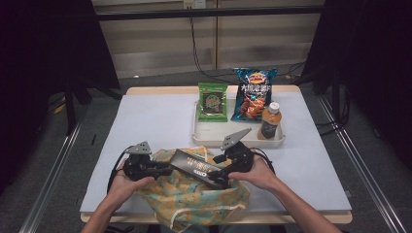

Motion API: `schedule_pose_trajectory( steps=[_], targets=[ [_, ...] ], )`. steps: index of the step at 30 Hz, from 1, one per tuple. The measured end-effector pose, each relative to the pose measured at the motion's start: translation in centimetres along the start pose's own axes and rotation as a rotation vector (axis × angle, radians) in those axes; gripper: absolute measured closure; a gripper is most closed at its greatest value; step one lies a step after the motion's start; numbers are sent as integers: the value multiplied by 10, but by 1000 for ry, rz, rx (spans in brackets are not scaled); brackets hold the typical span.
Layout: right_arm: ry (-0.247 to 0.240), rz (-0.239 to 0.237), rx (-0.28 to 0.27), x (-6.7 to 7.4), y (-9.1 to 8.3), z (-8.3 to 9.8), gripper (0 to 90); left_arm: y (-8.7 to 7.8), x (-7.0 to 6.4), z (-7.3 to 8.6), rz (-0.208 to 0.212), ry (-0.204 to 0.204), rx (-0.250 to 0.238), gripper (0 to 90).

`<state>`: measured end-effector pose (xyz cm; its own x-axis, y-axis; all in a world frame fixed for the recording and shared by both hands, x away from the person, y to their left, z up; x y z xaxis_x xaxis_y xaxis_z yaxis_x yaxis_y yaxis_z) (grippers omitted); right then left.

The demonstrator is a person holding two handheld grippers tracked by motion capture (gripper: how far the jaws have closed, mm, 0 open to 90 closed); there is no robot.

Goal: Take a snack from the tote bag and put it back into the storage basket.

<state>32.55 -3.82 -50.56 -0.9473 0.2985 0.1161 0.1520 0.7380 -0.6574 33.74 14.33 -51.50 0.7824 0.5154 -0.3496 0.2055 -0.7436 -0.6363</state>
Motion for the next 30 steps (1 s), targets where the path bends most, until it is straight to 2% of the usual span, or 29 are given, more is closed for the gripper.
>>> schedule_pose_trajectory(
  steps=[5, 10, 21, 22, 25, 28, 30],
  targets=[
    [4, -39, 22, 4, 11, -2, 352, 8, -1, 8, 11, -1, 45, 629],
    [40, -72, 40, 4, 17, -3, 338, 9, 0, 8, 13, -3, 52, 617],
    [39, -97, 94, 5, 31, -8, 253, 10, 0, 9, 13, -10, 53, 569],
    [22, -86, 94, 6, 30, -9, 260, 9, 0, 9, 17, -13, 49, 569],
    [-19, -57, 77, 8, 24, -13, 356, 3, 2, 6, 17, -12, 26, 569],
    [-5, -53, 64, 6, 18, -14, 446, -5, 4, 0, 10, -20, -21, 586],
    [2, -61, 56, 5, 15, -14, 495, -10, 4, -8, 21, -40, -72, 596]
  ],
)
Point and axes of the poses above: each handheld gripper's, and its own axes: y roughly forward along the jaws, z roughly out of its underside, x roughly to its left, the point moved 10 cm from there along y, roughly forward along the jaws, and after that the axes turned 8 degrees about -y, right-handed, at the moved point
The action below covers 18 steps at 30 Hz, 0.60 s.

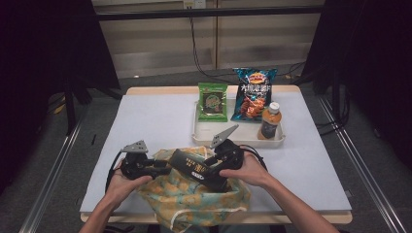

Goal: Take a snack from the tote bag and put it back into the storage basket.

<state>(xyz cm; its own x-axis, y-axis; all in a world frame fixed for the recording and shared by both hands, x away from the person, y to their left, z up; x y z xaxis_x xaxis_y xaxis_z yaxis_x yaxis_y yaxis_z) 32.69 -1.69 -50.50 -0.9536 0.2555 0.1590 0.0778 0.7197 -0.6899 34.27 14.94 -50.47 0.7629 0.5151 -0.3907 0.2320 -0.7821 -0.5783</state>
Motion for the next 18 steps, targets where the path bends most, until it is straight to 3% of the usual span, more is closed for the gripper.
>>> schedule_pose_trajectory(
  steps=[5, 8, 11, 14, 16, 18],
  targets=[
    [-9, 20, 6, 1, 0, -1, 522, 3, 5, -2, -24, -10, -1, 593],
    [-19, 26, 7, 3, -1, -2, 535, 9, 7, -2, -33, -19, 11, 543],
    [28, -5, 3, -1, -1, 0, 508, 18, 9, -2, -39, -13, 32, 587],
    [55, -10, 13, -5, 0, 4, 401, 21, 9, -3, -45, -8, 37, 595],
    [95, -43, 19, -6, 1, 8, 373, 20, 10, -3, -46, -7, 36, 602],
    [104, -54, 6, -8, 1, 10, 377, 20, 9, -3, -43, -7, 36, 607]
  ],
)
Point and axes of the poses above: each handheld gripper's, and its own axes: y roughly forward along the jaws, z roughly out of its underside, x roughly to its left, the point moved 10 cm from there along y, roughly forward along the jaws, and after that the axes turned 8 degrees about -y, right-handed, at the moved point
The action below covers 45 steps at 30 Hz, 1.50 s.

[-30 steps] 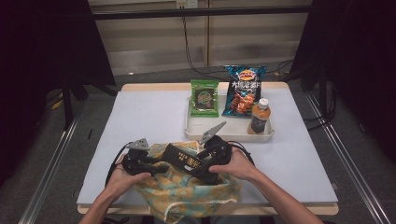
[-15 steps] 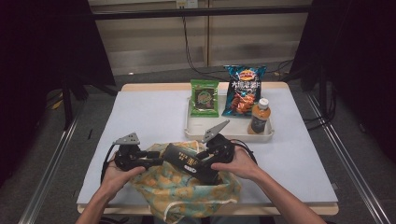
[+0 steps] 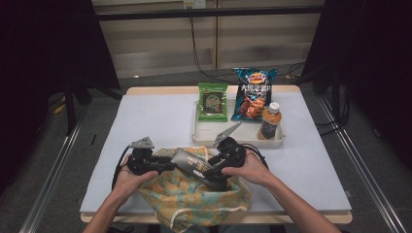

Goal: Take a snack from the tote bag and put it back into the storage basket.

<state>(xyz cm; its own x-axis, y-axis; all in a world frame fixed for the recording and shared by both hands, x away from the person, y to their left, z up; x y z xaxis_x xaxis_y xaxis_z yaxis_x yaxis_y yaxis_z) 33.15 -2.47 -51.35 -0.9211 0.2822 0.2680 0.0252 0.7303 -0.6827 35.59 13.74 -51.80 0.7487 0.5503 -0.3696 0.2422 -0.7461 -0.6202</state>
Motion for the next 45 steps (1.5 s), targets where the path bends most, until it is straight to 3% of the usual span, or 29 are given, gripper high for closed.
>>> schedule_pose_trajectory(
  steps=[4, 7, 14, 16, 19, 25, 34, 45],
  targets=[
    [74, -71, 30, 1, 5, 4, 324, -5, 0, -1, -4, 2, -17, 605],
    [74, -71, 37, 2, 8, 3, 310, -10, 2, -1, -5, 1, -29, 600],
    [24, -14, 127, 8, 15, 1, 234, -19, 6, 1, -7, -8, -44, 588],
    [36, -7, 154, 11, 18, 1, 221, -20, 5, 1, -5, -9, -43, 588],
    [-26, 41, 158, 16, 19, -2, 226, -19, 5, 2, -4, -9, -39, 588],
    [-69, 86, 189, 23, 18, -7, 272, -15, 2, 6, 13, 10, -16, 576],
    [-28, 13, 176, 21, 21, -18, 313, -16, 1, 11, 38, 29, -3, 659],
    [-3, -5, 185, 9, 48, -46, 320, -23, 7, 12, 34, 14, -14, 721]
  ],
)
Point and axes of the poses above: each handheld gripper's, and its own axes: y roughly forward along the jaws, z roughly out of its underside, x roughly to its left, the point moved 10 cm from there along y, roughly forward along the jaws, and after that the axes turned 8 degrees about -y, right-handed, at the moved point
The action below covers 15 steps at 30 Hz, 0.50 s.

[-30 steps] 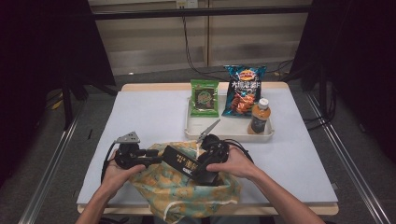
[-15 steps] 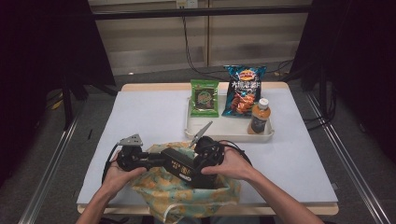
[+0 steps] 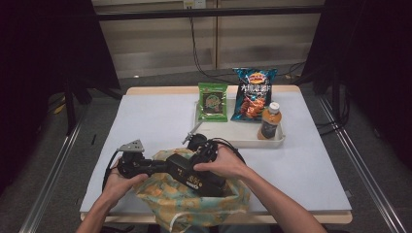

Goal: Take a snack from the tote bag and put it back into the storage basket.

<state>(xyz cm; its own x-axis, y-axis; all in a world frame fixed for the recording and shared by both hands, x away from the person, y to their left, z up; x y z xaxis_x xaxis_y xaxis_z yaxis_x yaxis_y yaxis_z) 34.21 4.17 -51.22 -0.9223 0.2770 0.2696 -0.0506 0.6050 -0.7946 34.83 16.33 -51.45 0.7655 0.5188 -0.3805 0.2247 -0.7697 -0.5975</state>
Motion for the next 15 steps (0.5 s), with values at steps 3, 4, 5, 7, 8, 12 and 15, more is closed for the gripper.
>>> schedule_pose_trajectory(
  steps=[3, 4, 5, 7, 8, 12, 15],
  targets=[
    [-8, 10, -10, -4, 4, -11, 318, -6, 4, -1, -10, -12, -21, 725],
    [-9, 11, -15, -5, 4, -15, 321, -8, 7, -1, -21, -13, -23, 726],
    [-4, 11, -9, -5, 5, -17, 322, -10, 8, -2, -22, -24, -37, 725],
    [-7, 3, 11, -5, 11, -21, 327, -14, 12, -3, -35, -38, -53, 723],
    [-12, 6, 21, -5, 14, -22, 325, -16, 13, -4, -39, -44, -61, 718],
    [-15, 8, 36, -6, 20, -24, 339, -20, 18, -3, -48, -60, -74, 701],
    [-19, 13, 34, -4, 21, -26, 371, -19, 18, -3, -52, -60, -75, 693]
  ],
)
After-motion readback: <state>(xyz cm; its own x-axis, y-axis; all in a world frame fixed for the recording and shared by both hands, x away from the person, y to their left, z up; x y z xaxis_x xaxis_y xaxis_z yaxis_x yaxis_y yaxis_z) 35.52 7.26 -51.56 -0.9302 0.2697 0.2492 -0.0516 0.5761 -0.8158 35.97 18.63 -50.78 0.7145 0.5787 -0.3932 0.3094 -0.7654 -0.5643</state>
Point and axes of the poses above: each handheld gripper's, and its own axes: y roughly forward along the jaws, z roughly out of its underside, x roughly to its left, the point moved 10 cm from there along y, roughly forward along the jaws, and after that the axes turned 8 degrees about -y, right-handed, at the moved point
